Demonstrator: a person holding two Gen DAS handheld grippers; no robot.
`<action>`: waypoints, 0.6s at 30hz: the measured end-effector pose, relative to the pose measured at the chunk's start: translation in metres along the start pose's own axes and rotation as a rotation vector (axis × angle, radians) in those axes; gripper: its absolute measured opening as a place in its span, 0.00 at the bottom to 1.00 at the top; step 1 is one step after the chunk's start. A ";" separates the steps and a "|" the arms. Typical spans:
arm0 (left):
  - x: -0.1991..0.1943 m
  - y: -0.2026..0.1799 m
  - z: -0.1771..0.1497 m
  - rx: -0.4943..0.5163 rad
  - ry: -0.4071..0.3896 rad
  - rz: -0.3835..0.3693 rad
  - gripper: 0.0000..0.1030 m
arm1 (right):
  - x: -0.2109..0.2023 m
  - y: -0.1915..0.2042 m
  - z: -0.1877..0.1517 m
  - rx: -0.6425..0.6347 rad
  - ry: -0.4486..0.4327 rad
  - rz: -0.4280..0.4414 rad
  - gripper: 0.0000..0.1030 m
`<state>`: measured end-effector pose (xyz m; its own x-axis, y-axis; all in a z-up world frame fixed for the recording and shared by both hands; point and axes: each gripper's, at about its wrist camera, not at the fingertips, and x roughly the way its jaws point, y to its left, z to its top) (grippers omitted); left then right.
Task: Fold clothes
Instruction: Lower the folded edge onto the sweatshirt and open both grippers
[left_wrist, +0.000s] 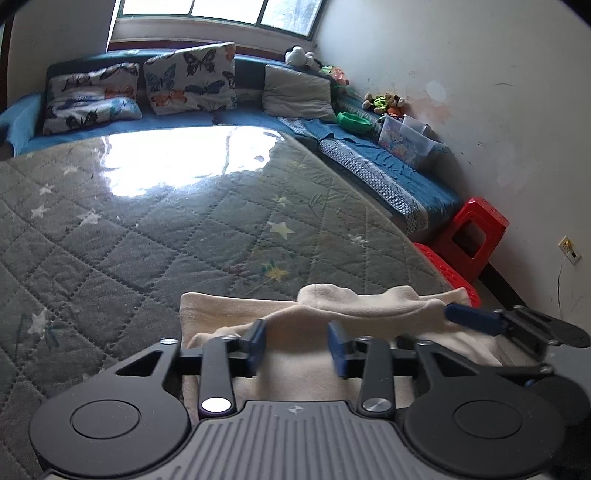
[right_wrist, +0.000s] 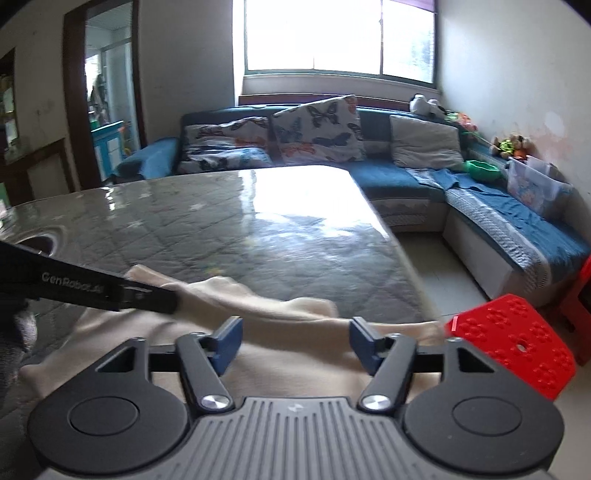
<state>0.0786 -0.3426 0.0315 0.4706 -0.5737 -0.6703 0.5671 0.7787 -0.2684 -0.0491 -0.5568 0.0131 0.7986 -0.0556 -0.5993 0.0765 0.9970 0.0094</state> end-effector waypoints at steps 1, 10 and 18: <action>-0.002 -0.003 -0.001 0.011 -0.006 0.000 0.41 | 0.001 0.004 -0.002 -0.008 0.005 0.004 0.66; -0.020 -0.014 -0.024 0.072 -0.027 0.005 0.46 | -0.015 0.020 -0.021 -0.024 0.000 0.008 0.79; -0.039 -0.022 -0.049 0.121 -0.054 0.004 0.49 | -0.044 0.030 -0.041 -0.069 -0.026 -0.010 0.88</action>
<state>0.0147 -0.3253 0.0296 0.5072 -0.5859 -0.6321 0.6407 0.7468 -0.1781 -0.1069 -0.5225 0.0071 0.8133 -0.0665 -0.5780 0.0443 0.9976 -0.0523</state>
